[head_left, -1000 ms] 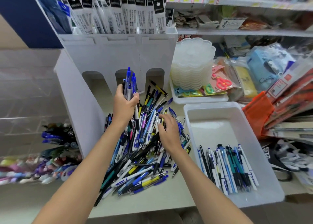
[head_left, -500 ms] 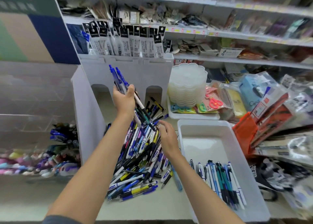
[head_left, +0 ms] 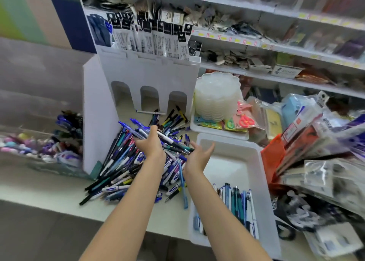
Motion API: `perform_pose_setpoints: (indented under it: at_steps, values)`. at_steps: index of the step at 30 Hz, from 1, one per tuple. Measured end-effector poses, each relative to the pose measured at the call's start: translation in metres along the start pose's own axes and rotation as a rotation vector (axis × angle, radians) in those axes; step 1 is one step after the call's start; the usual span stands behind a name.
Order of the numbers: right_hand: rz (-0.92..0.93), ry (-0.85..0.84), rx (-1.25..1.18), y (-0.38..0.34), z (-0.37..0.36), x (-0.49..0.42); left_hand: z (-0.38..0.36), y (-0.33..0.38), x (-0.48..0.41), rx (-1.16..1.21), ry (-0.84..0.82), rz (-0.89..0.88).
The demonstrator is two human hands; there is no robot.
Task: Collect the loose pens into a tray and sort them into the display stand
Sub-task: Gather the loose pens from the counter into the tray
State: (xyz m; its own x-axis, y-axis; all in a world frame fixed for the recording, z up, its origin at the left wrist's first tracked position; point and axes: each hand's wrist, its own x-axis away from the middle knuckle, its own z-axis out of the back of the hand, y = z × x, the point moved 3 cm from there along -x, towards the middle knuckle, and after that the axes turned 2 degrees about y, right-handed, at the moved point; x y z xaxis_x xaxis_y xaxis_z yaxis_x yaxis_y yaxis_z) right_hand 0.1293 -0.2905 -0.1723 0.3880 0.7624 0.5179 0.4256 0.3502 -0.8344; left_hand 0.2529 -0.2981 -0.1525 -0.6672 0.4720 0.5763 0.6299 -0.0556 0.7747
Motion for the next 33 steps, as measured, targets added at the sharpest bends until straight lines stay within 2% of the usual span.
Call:
perform_pose_setpoints:
  at_steps: [2,6,8,13,15,19,22,28,30,33]
  values:
    - [0.013,0.002,-0.015,-0.004,0.010,0.005,0.006,-0.012,0.006,0.008,0.029,0.008]
    - [-0.082,-0.003,0.001,0.009,0.025,0.001,0.014,-0.032,0.017,0.026,0.042,-0.006]
    - [-0.146,-0.068,-0.016,0.016,0.029,0.000,0.016,-0.039,0.020,0.011,0.020,0.017]
    - [-0.157,-0.321,-0.018,0.013,0.032,0.010,0.021,-0.059,0.021,0.080,-0.029,0.106]
    - [-0.149,-0.388,0.055,0.011,0.037,0.012,0.015,-0.065,0.031,0.046,-0.118,0.114]
    - [-0.017,-0.549,0.289,0.000,0.075,0.010,0.003,-0.076,0.047,-0.098,-0.334,0.120]
    - [0.133,-0.502,0.461,-0.019,0.122,-0.004,-0.001,-0.090,0.065,-0.228,-0.564,0.107]
    - [0.218,-0.375,0.478,-0.043,0.199,-0.034,0.008,-0.149,0.114,-0.754,-0.820,-0.028]
    - [0.238,-0.372,0.474,-0.047,0.206,-0.037,0.011,-0.169,0.132,-0.827,-0.888,-0.090]
    - [0.292,-0.391,0.512,-0.052,0.199,-0.041,0.015,-0.189,0.146,-0.845,-0.932,-0.084]
